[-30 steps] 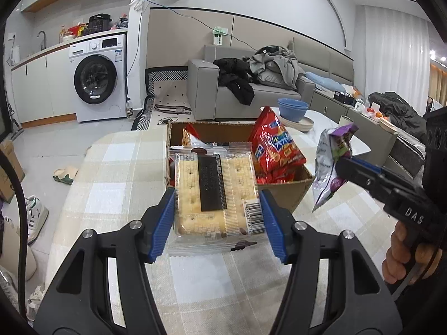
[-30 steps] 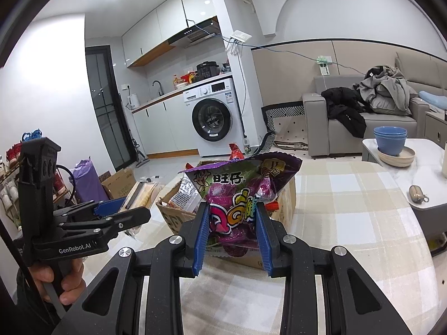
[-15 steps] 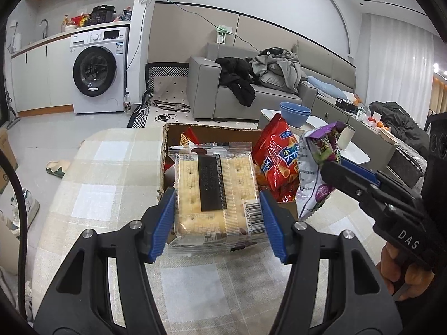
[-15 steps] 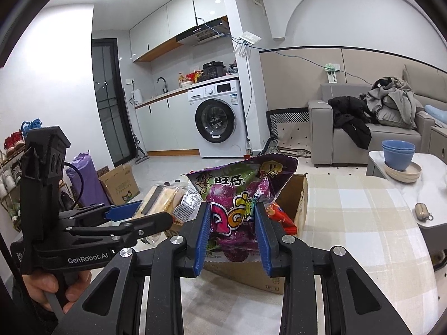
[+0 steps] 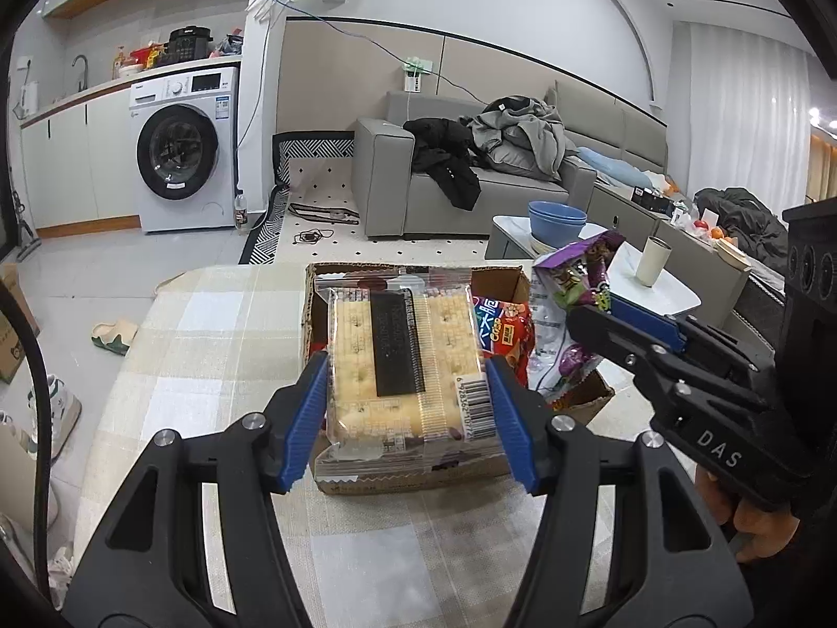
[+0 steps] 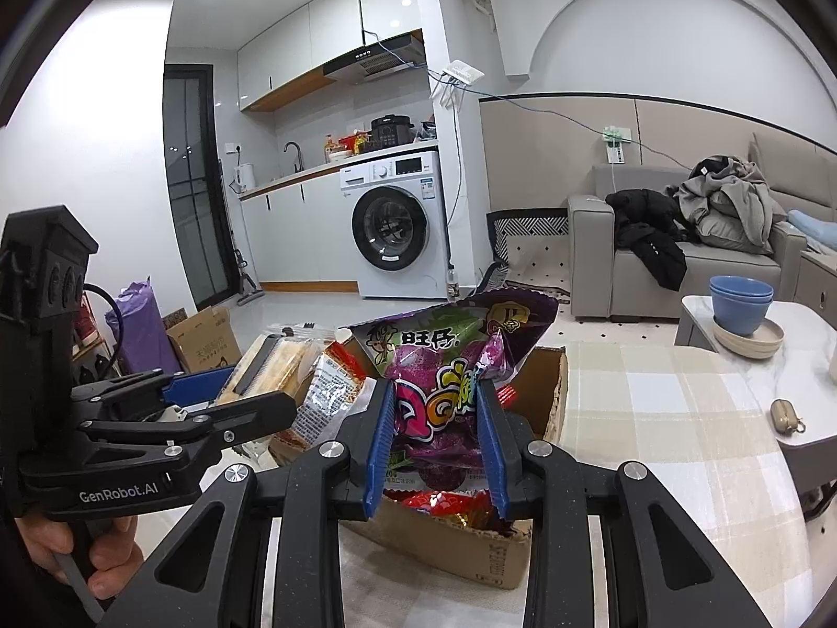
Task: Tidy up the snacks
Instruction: 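Lift both held packets and carry them over the cardboard box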
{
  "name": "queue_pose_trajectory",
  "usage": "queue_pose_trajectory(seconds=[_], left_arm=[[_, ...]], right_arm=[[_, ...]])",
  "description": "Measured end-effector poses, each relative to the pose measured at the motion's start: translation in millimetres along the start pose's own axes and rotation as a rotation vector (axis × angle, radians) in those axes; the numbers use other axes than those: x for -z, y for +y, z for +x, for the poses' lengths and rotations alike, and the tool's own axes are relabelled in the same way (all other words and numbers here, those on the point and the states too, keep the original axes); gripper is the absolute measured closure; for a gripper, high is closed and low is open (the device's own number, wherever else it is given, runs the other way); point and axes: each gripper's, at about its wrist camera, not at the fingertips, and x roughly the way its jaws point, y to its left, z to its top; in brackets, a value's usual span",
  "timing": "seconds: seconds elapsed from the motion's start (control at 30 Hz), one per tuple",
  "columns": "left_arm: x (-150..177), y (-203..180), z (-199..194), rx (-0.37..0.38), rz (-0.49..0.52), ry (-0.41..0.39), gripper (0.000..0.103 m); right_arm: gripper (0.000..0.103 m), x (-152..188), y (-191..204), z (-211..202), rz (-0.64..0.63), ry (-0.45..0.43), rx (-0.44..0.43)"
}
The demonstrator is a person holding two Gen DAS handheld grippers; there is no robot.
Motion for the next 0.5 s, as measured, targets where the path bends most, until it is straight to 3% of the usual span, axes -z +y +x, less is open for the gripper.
queue_pose_trajectory(seconds=[0.33,0.5], left_arm=[[-9,-2,22,-0.009,0.014,0.006,0.046],[-15,-2,46,-0.013,0.021,0.027,0.046]], right_arm=[[0.072,0,-2,5,-0.023,-0.043,0.026],[0.072,1,-5,17,-0.027,-0.015,0.041]])
